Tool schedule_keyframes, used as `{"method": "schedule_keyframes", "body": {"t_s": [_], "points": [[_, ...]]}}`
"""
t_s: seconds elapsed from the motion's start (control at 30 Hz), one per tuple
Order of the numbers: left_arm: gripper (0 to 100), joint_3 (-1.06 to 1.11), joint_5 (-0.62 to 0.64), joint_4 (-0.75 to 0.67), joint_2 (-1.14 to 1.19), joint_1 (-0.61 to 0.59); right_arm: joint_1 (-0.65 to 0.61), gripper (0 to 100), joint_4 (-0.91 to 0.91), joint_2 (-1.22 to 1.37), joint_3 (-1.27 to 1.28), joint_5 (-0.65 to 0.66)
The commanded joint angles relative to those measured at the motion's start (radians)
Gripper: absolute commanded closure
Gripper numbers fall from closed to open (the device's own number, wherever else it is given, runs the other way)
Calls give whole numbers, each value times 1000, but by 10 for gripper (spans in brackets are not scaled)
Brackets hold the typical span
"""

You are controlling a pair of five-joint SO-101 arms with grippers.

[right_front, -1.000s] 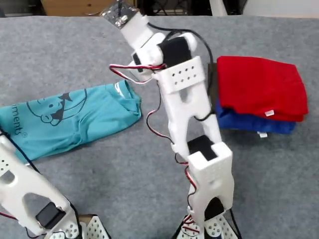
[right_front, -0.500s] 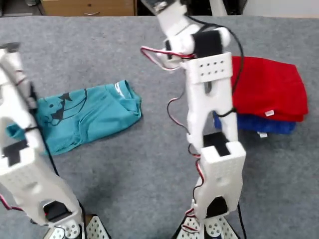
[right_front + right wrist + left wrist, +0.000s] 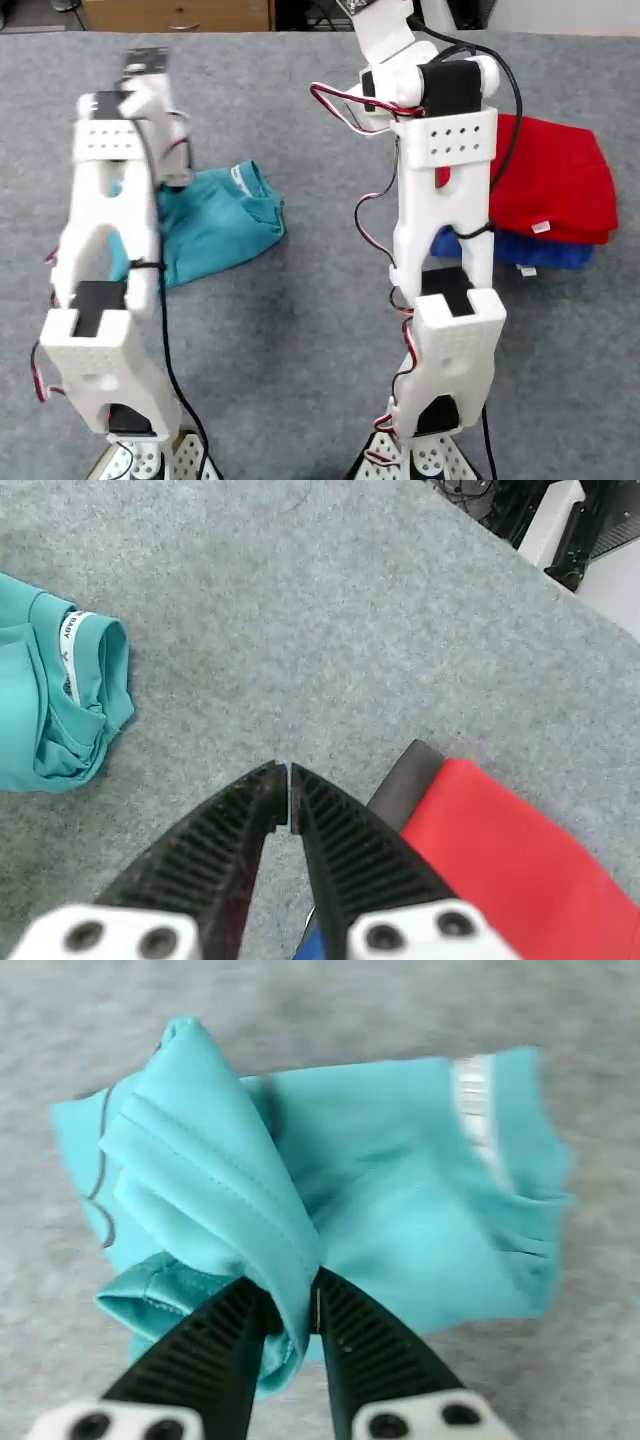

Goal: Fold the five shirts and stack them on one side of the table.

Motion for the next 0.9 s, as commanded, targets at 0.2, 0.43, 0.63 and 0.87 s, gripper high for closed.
{"method": "schedule_keyframes", "body": {"t_s": [0.2, 0.43, 0.63, 0.87], "points": [[971, -10, 86, -183, -21, 154, 14, 982, 9, -68, -39, 2], [971, -5, 110, -226, -20, 214, 14, 982, 9, -68, -39, 2], [971, -5, 198, -229, -20, 214, 14, 981, 9, -68, -39, 2], [883, -5, 198, -224, -21, 214, 14, 981, 9, -62, -39, 2]]}}
